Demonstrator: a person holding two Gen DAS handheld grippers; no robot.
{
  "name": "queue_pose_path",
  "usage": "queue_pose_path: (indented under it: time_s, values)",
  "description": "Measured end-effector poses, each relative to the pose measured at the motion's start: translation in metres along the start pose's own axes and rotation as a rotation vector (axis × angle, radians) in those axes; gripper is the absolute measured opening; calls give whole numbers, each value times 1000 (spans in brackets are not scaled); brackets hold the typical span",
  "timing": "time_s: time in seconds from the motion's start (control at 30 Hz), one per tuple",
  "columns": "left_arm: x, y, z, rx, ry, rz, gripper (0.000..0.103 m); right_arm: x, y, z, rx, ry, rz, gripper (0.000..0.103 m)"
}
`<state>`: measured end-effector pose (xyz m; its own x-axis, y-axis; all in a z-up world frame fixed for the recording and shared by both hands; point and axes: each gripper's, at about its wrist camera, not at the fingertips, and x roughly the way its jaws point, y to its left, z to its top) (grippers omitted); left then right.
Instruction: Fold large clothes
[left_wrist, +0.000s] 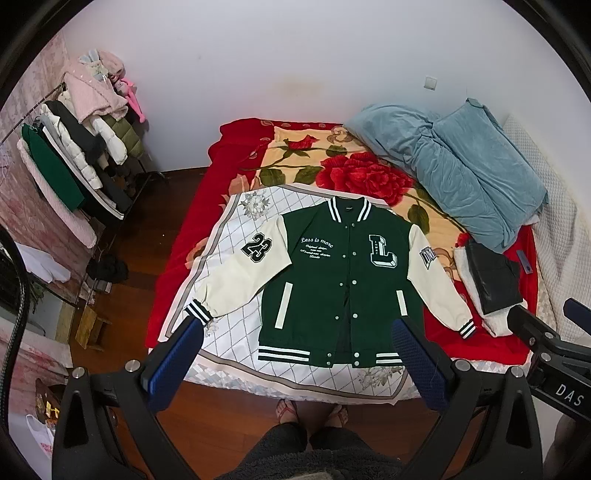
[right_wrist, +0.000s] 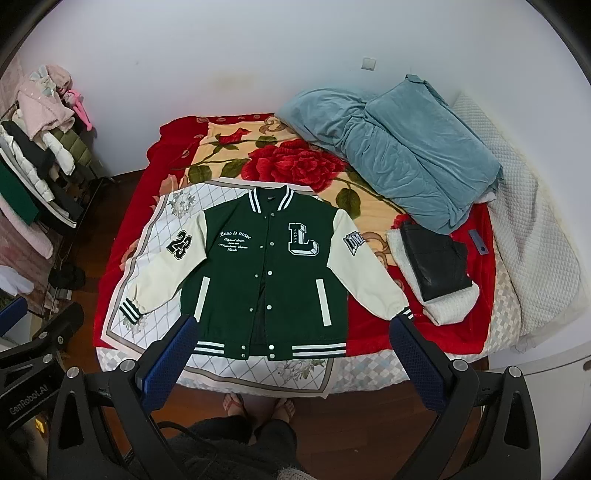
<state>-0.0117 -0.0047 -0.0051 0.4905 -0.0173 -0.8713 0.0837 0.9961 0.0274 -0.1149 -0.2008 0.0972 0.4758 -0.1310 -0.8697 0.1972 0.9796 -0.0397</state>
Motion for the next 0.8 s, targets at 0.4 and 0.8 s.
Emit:
queue_pose_path:
  time_s: [0.4,0.8]
  values:
    - [0,-12,23,-4,3,-15,103,-7,-3,11,0,2,-15,103]
    - [58,29,62,-7,-149,51,103,57,-39,-2,264,-47,-30,103]
